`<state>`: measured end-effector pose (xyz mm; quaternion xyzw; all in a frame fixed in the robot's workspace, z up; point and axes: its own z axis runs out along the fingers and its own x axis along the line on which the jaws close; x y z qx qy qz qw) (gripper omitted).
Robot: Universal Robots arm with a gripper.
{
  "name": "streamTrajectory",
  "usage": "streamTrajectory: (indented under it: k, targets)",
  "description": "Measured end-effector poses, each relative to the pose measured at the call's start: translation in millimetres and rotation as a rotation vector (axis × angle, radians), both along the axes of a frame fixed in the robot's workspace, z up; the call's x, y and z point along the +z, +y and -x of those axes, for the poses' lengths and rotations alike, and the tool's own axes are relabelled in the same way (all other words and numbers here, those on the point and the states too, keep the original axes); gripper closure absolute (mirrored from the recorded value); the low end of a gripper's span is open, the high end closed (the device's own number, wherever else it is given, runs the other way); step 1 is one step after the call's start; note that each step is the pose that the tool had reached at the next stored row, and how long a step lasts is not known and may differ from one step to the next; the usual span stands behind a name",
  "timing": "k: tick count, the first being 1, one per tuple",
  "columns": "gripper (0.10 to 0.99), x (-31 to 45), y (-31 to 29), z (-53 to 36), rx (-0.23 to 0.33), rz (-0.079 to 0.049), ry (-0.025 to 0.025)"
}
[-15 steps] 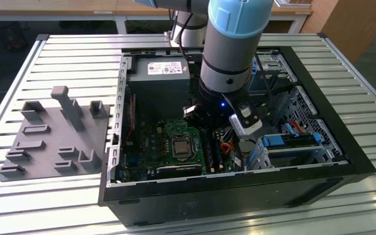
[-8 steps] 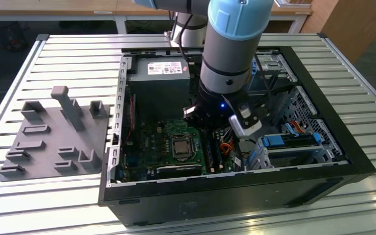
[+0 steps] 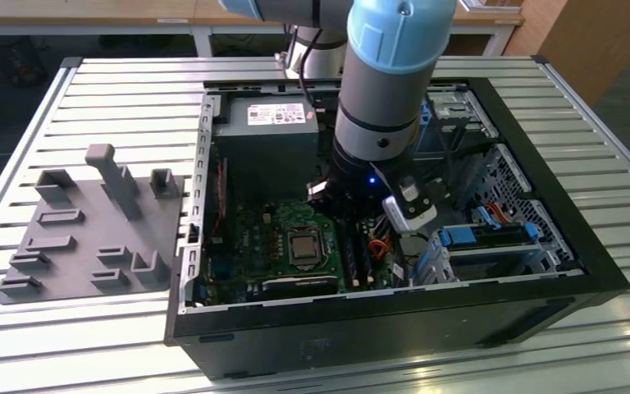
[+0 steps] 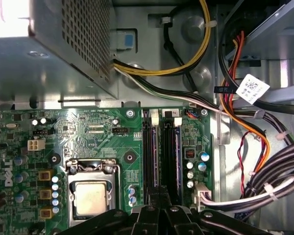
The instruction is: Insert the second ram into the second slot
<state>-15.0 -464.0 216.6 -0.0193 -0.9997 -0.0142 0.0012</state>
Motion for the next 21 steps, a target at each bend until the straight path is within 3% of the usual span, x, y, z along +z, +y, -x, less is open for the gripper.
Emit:
streamTrajectory:
  k: [7, 15, 21]
  targets:
    - [0.980, -1.3, 0.1, 0.0, 0.000, -0.001, -0.0003]
    - [0.980, 13.1, 0.0, 0.0, 0.000, 0.000, -0.0002]
    - [0.980, 19.0, 0.0, 0.0, 0.000, 0.000, -0.0001]
